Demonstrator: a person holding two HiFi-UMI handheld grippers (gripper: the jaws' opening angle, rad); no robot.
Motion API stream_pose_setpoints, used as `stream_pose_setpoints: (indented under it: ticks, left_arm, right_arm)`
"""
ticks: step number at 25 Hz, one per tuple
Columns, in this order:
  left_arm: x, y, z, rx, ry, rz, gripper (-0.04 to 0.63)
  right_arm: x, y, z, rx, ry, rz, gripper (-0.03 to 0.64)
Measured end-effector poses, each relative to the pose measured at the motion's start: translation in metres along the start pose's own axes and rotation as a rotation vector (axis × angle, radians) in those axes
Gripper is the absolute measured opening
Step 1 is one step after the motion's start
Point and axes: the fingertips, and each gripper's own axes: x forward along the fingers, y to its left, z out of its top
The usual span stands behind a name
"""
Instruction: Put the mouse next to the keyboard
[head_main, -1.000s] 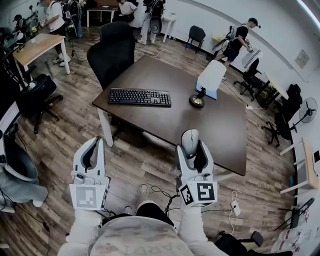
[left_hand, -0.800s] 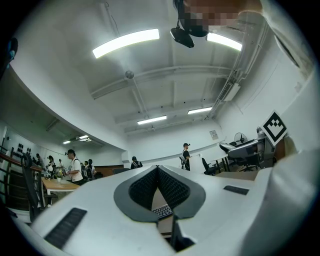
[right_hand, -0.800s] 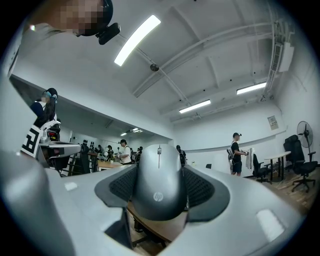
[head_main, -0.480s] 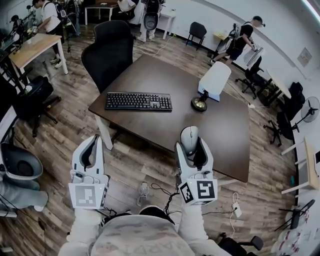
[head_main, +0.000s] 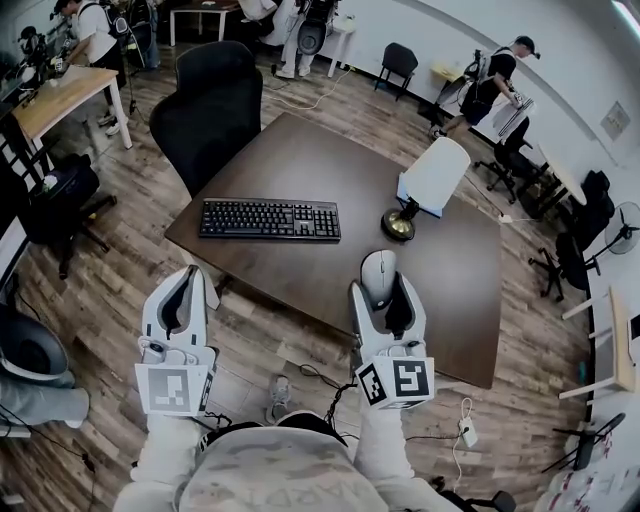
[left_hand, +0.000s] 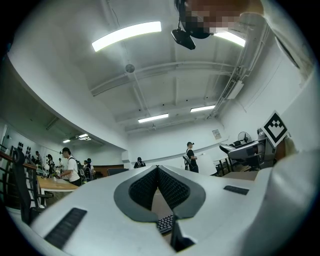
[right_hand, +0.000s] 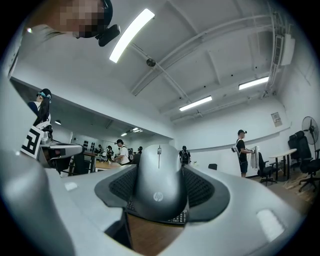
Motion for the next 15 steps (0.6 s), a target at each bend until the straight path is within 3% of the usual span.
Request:
stream_pose_setpoints:
  ticks: [15]
  left_arm:
    - [0.098,-0.022,-0.011,0.013,-0.007,0.040,0.005]
  right_arm:
    - [0.081,-0.075,-0.013,0.018,-0.006,0.046,0.305]
